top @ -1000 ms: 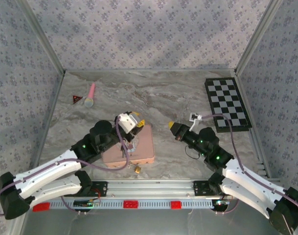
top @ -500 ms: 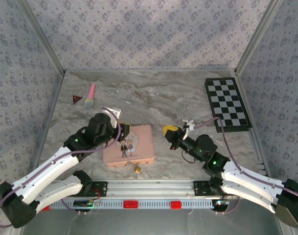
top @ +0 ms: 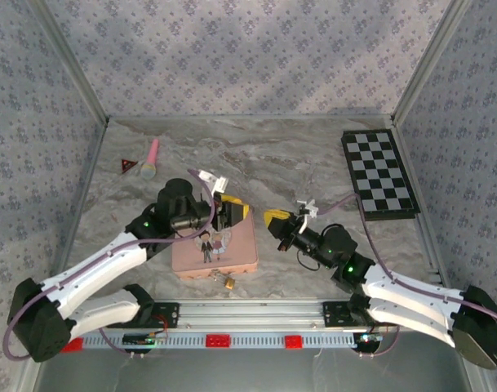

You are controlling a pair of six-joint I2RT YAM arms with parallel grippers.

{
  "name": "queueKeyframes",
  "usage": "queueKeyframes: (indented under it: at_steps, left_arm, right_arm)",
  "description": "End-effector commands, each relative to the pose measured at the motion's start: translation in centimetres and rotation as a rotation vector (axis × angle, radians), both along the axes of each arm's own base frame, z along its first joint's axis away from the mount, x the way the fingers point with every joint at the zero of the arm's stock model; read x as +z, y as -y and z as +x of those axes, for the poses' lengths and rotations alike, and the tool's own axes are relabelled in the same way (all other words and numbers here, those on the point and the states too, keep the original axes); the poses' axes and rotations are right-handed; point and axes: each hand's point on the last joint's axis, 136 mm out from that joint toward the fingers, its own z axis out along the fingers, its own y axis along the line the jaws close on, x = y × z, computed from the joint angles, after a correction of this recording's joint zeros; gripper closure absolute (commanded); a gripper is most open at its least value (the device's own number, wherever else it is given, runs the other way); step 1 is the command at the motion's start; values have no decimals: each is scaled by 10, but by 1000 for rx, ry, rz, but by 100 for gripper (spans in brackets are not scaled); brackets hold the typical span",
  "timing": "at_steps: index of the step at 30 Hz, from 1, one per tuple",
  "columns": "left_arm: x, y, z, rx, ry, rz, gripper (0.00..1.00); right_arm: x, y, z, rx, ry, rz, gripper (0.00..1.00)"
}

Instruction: Unlock the padlock with the key

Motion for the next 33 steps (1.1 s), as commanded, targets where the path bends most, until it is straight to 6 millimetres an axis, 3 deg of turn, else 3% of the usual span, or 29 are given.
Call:
queueKeyframes:
  at_steps: [1, 22, 33]
  left_arm:
    - [26, 15, -8, -89, 18, -127, 59]
    - [34, 30, -21, -190, -6, -181, 66]
    - [33, 34, -24, -207, -9, -169, 82]
  right_arm:
    - [20, -2, -8, 42, 31, 79, 100]
    - [35, -6, -11, 76, 49, 149, 100]
    - [22, 1, 0, 11, 12, 137, 100]
